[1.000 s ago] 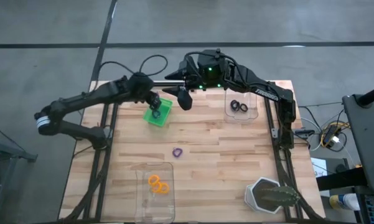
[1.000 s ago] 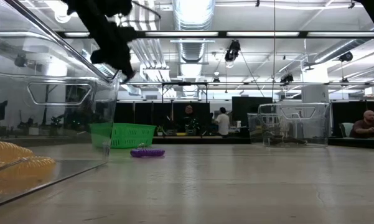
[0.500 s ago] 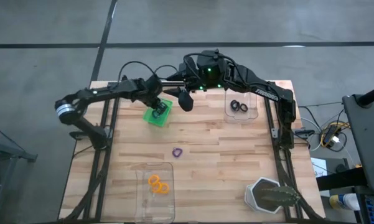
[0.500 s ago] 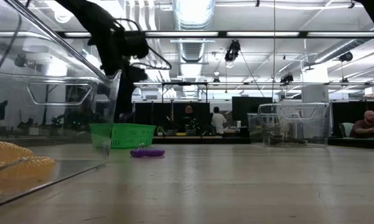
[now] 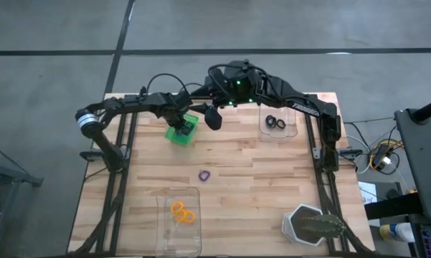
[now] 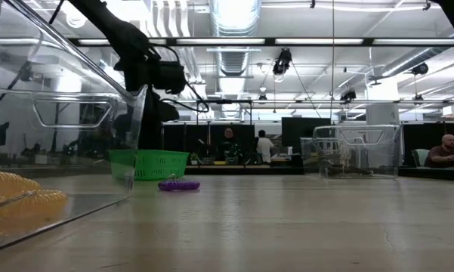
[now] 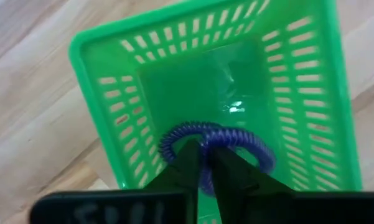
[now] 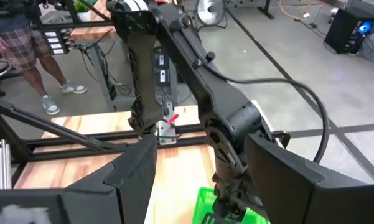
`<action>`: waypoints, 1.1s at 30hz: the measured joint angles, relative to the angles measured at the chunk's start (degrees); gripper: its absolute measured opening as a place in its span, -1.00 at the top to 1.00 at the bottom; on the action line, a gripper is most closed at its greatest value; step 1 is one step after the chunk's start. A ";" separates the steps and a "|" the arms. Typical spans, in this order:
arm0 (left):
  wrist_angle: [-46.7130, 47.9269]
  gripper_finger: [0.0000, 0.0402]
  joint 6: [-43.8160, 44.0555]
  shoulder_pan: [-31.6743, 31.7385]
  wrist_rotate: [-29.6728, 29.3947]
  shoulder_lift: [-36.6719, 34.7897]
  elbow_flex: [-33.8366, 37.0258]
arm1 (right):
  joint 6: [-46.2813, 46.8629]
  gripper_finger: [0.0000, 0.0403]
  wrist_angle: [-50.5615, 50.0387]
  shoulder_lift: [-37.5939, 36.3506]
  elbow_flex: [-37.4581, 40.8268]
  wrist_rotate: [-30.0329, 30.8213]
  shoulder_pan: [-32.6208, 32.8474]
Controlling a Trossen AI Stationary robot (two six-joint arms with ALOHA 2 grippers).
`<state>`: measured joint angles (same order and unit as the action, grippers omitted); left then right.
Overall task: Sort spring keychains
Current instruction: Put the top purple spring keychain into the green bin, then put the purple spring keychain into the green bin
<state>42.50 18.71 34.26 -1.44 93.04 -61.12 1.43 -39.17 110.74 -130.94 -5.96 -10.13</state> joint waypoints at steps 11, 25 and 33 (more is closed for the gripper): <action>1.23 0.20 0.43 0.26 0.92 -2.57 -2.29 | 1.56 -0.18 -1.61 0.00 0.68 -0.10 0.00; 0.16 0.15 -0.85 0.26 0.40 -16.21 -11.90 | 10.75 -0.18 -8.05 0.02 8.18 -0.50 0.42; -1.31 0.15 1.58 0.26 -0.40 -25.75 -13.20 | 18.41 -0.18 -8.72 0.15 15.35 -0.51 1.66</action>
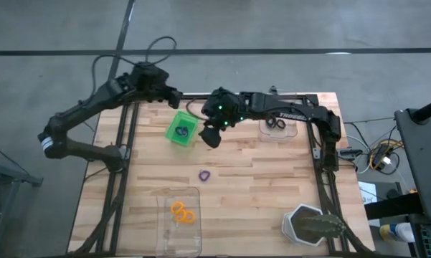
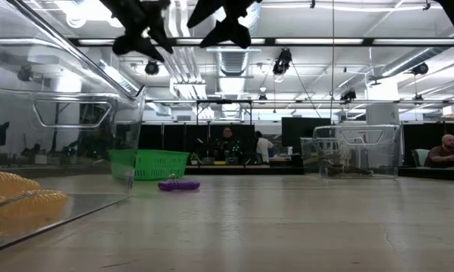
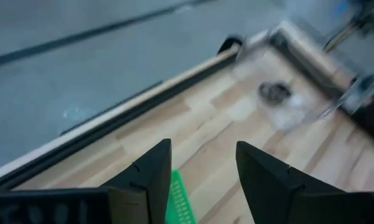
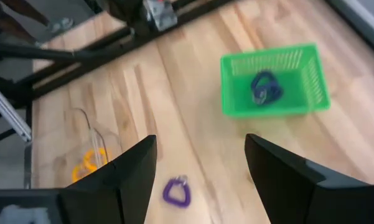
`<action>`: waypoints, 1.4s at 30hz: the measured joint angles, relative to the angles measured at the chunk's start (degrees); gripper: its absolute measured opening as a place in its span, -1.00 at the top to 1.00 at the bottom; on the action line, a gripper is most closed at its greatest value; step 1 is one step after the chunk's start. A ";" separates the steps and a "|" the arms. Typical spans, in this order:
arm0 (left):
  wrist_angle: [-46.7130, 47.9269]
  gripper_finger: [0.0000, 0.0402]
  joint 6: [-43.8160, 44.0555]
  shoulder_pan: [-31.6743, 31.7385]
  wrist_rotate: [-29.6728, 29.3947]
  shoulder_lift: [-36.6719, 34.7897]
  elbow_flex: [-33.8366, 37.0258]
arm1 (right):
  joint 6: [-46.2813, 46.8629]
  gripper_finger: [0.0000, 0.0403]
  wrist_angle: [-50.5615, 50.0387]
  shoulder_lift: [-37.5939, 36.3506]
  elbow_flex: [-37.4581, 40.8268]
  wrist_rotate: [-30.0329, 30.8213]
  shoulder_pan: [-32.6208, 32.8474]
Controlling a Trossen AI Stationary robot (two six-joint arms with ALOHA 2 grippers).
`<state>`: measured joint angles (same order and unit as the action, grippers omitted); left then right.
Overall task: Sort spring keychains
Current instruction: Put the purple spring keychain into the green bin
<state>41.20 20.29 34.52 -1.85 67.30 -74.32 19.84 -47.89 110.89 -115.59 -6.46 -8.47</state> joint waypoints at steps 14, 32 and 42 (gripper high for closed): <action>-5.52 0.15 2.26 -0.15 0.02 -12.34 0.00 | 5.51 -0.15 1.72 3.46 10.05 0.05 1.42; -5.62 0.15 1.90 -0.17 -0.31 -13.65 0.51 | 5.70 -0.15 2.11 13.85 11.97 0.09 5.88; -5.60 0.15 1.94 -0.17 -0.35 -13.67 0.52 | 5.70 -0.14 3.33 18.29 12.00 -0.07 8.47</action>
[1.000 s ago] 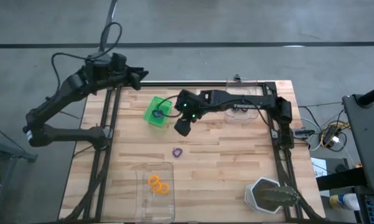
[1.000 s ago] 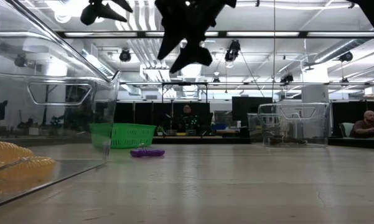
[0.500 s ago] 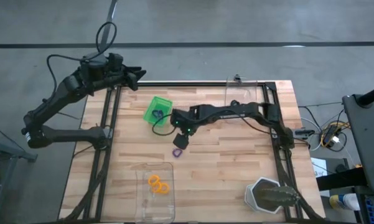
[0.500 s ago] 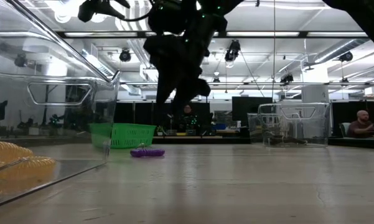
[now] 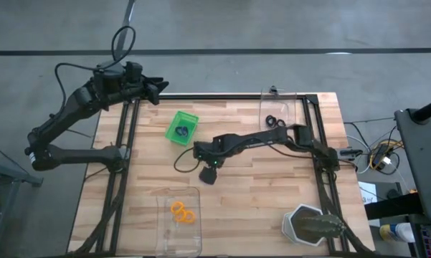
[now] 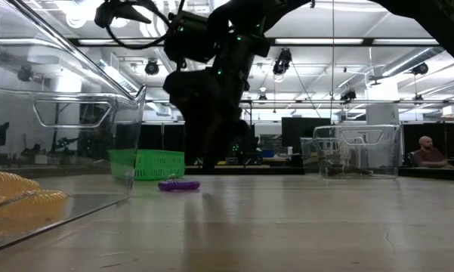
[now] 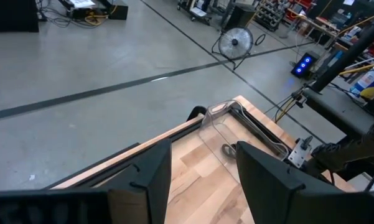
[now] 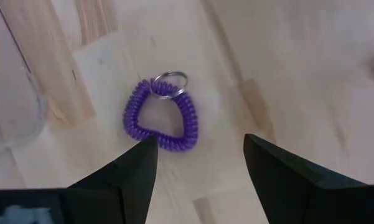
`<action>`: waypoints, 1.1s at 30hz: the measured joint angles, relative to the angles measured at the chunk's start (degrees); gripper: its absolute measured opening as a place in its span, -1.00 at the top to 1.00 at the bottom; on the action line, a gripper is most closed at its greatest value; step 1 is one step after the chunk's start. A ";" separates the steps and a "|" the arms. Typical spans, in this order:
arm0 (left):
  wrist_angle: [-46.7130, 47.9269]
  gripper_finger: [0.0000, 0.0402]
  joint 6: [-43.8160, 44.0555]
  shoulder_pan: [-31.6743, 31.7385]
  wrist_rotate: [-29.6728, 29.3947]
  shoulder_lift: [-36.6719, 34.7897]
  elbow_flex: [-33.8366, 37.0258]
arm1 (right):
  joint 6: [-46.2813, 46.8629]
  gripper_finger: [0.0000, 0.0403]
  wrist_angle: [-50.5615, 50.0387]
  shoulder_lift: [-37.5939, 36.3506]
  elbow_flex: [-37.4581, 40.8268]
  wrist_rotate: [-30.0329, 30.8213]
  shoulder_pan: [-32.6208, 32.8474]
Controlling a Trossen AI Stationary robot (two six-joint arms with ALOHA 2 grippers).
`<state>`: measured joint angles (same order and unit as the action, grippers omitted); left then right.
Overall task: Sort spring keychains
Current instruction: Put the purple spring keychain into the green bin
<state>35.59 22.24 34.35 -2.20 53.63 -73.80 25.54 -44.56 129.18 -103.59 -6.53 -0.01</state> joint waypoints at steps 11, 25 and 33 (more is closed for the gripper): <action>-0.02 0.15 0.11 0.04 -0.04 0.02 0.00 | -0.02 -0.11 1.81 3.06 0.07 0.21 0.61; -0.04 0.15 0.24 0.02 -0.43 0.02 0.00 | -0.56 0.90 1.47 3.06 1.55 -0.44 -0.09; -0.05 0.15 0.26 0.00 -0.76 0.02 0.00 | -0.09 0.95 -1.69 1.80 0.86 -2.09 -0.49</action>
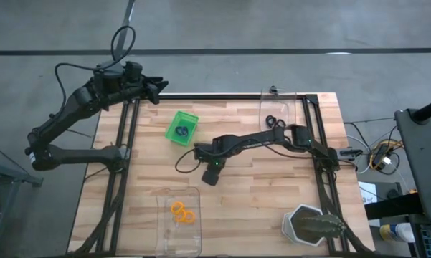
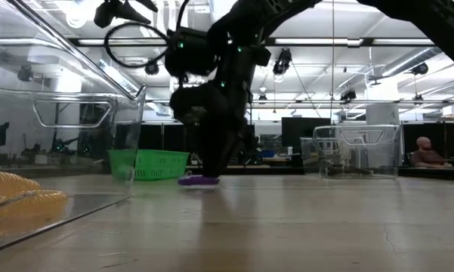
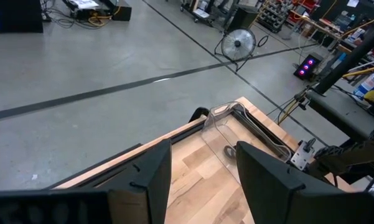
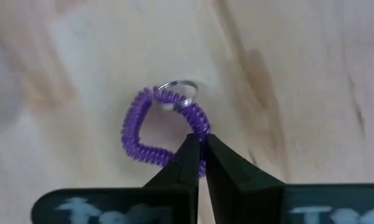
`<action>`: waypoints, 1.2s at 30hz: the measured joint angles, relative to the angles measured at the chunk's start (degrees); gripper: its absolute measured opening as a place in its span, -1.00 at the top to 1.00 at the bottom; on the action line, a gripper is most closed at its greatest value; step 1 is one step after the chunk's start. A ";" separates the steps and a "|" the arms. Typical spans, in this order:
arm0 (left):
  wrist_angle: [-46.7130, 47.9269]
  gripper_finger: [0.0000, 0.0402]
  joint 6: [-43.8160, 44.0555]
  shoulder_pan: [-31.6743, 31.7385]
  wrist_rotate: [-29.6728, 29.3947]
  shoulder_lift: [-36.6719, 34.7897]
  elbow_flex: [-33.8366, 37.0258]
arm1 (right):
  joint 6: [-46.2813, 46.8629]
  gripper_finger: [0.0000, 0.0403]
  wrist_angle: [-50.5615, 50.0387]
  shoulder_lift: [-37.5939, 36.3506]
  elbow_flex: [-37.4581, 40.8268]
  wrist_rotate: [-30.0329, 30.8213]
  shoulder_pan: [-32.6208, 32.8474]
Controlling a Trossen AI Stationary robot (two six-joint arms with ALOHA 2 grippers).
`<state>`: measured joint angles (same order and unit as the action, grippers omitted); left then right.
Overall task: Sort spring keychains
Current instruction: Put the purple spring keychain into the green bin
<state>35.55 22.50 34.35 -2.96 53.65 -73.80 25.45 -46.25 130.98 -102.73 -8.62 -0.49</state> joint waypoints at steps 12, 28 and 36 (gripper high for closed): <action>0.00 0.15 -1.68 0.00 0.04 0.00 0.00 | -1.04 0.96 -4.71 -5.66 -10.22 1.40 -0.52; -4.65 0.15 -13.88 0.06 2.33 -1.78 -0.09 | -3.74 0.96 -2.56 -7.94 -31.52 -1.36 -6.71; -10.88 0.15 -6.26 0.04 4.49 -4.55 -0.57 | -2.98 0.96 -4.38 -13.90 -31.07 13.73 -11.23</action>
<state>24.67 16.24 34.39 1.53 49.10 -74.37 22.47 -50.63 117.08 -133.80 5.10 -11.72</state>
